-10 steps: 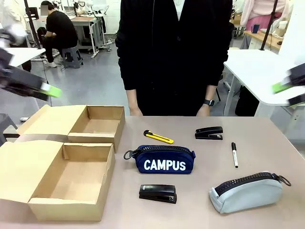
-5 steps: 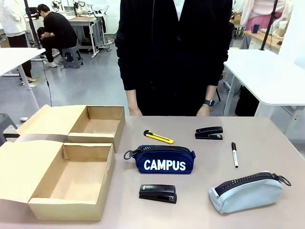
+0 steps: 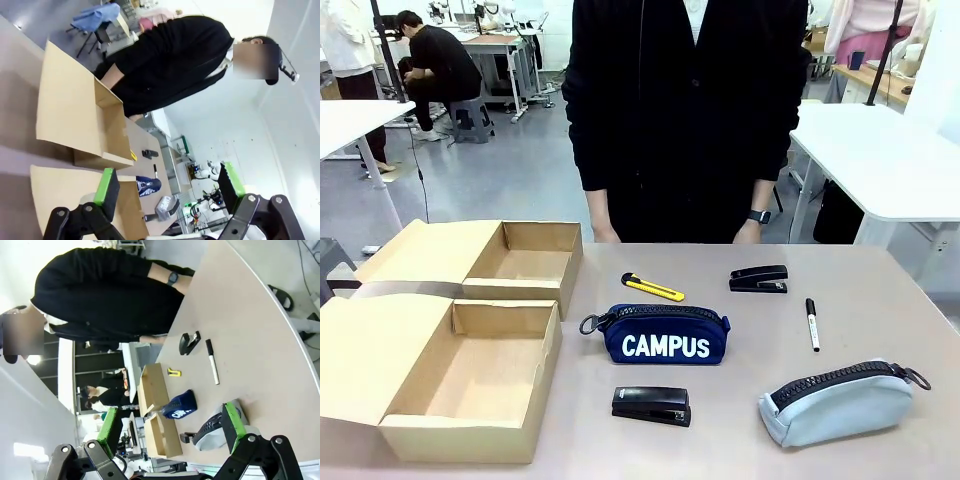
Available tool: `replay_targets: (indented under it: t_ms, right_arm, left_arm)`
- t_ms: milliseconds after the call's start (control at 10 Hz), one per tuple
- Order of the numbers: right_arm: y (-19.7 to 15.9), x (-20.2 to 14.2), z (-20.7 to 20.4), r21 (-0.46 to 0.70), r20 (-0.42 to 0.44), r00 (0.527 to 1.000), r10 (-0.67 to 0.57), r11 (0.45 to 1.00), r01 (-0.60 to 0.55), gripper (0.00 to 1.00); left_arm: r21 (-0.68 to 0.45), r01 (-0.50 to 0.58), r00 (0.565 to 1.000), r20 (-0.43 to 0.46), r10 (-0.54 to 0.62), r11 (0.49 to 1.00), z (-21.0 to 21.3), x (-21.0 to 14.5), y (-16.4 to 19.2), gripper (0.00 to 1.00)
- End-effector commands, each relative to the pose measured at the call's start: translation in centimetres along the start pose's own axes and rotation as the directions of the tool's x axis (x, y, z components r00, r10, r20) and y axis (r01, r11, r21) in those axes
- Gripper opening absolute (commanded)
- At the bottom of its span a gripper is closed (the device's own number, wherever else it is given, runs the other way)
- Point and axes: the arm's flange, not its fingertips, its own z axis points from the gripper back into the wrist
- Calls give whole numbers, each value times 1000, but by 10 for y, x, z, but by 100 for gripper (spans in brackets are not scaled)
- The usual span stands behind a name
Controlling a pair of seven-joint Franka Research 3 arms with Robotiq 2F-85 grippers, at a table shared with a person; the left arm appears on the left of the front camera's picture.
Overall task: Place items inside the box.
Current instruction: Pick up a Pencil pouch or Stapler and place it inside the Mailer Box closest to the robot.
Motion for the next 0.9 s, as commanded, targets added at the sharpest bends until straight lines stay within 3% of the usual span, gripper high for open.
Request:
replay_targets:
  t_ms: [0, 700, 800]
  right_arm:
    - [16, -7, 9, 24, 9, 999, 45, 999, -45, 100]
    - [17, -9, 11, 0, 1, 1000, 18, 1000, -18, 100]
    - [47, -17, -27, -76, -133, 973, 189, 977, -200, 100]
  left_arm:
    - [-15, 59, 998, -31, -59, 998, -2, 3, -14, 100]
    - [-15, 59, 998, -31, -59, 998, -2, 3, -14, 100]
    - [-15, 59, 998, -31, -59, 998, -2, 3, -14, 100]
